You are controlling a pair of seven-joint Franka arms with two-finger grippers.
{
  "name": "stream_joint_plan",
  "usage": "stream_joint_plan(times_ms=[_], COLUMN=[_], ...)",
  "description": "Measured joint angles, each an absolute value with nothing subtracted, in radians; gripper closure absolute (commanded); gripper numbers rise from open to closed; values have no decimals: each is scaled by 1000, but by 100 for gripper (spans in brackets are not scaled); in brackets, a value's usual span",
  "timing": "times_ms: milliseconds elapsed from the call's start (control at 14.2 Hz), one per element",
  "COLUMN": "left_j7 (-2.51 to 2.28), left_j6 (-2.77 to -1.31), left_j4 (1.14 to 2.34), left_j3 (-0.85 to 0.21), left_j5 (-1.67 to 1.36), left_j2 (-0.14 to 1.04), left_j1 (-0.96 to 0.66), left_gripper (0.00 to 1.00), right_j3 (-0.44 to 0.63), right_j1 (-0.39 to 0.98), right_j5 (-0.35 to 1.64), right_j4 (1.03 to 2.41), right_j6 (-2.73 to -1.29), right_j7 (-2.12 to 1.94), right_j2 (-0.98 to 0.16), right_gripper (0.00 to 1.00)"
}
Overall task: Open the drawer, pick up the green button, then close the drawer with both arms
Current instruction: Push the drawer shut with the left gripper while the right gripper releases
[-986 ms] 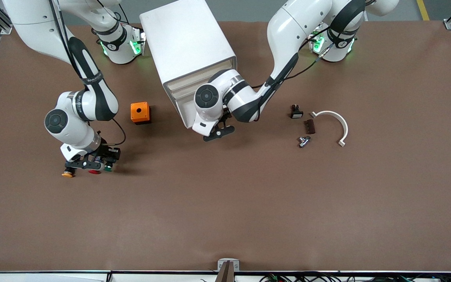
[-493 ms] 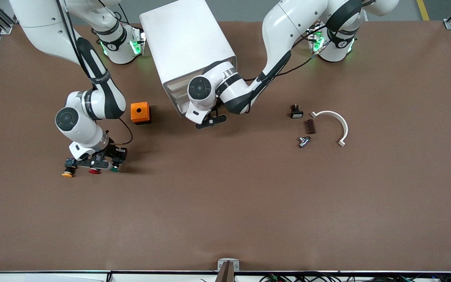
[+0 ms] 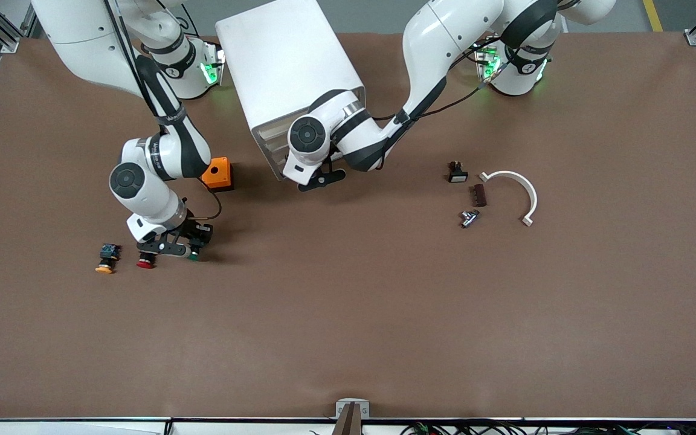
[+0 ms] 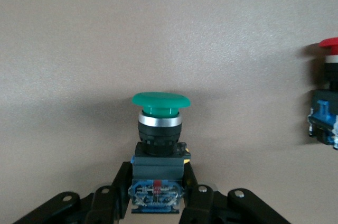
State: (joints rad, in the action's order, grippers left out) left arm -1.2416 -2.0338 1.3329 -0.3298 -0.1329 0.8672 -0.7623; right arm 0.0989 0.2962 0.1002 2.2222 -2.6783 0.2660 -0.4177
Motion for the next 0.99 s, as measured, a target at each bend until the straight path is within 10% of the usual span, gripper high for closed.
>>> stream_joint_plan(times_ms=[423,634,775,986], left_j7=[-1242,-1242,-1243,-1243], left_j6=[-2034,-2036,-2037,-2037], left_j4=[1335,1328,1317,1308], left_j3=[-330,-329,-327,-321], left_j5=[-158,-162,-162,-135], left_j2=[867,866,863,841], left_j1=[-757,-748,-716,-613], left_gripper=[0,0,0,0], right_j3=[109,109,109,109], right_j1=[273,273,273,273], right_j5=[99,99,99,99], right_j4=[2222,2222,2222,2216], right_j6=[-2690,-2691,-2692,-2692], right_j7=[264,264,264,264], right_j2=[-434,-438,-438,-440], right_gripper=[97,60,1,0])
